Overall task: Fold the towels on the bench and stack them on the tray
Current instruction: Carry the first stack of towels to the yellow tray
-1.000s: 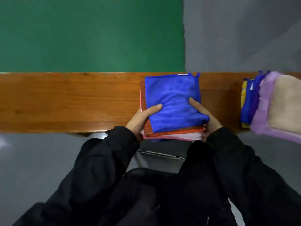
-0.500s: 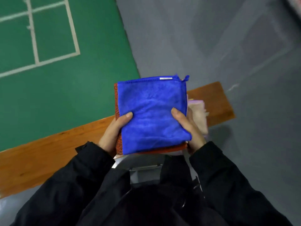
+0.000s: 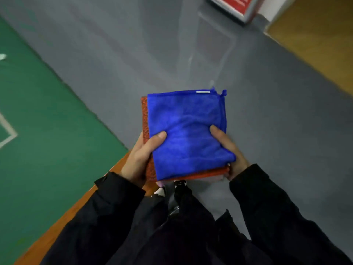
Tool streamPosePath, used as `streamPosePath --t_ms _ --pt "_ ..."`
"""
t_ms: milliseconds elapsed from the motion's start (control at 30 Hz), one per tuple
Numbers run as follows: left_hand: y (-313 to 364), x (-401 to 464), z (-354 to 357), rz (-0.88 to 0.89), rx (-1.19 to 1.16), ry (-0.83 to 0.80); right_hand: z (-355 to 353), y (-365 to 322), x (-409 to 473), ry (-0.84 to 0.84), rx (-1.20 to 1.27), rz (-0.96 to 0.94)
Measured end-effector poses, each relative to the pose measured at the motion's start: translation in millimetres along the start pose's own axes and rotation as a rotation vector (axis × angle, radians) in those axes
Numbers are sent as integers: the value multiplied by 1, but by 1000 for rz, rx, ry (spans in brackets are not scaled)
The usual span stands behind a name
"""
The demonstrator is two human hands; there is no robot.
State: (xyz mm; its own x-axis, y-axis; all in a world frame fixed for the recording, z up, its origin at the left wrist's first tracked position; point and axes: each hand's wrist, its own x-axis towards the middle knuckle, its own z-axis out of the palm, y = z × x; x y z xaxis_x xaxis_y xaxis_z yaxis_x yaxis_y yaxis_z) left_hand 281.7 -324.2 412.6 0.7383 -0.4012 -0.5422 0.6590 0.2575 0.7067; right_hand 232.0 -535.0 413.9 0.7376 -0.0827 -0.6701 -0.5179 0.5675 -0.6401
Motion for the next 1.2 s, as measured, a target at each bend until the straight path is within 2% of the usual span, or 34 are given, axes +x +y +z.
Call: streamPosePath --t_ms 67,300,467,600,733,900,1200 --pt "-10 14 21 -61 92 -129 -21 5 -21 71 116 -11" --pt "-51 28 100 -221 213 -332 -102 14 -87 273 368 -89" --pt "-88 30 183 -246 329 -383 -181 5 -117 260 501 -140" --pt "-130 30 273 -264 452 -427 -267 -9 -145 276 507 -182" --pt "-190 25 367 -396 496 -488 -365 -13 -192 291 600 -242" --pt "-278 13 491 -456 619 -643 -484 1 -258 395 694 -449" --pt "-452 -39 696 -643 897 -1098 -627 55 -389 829 1022 -683"
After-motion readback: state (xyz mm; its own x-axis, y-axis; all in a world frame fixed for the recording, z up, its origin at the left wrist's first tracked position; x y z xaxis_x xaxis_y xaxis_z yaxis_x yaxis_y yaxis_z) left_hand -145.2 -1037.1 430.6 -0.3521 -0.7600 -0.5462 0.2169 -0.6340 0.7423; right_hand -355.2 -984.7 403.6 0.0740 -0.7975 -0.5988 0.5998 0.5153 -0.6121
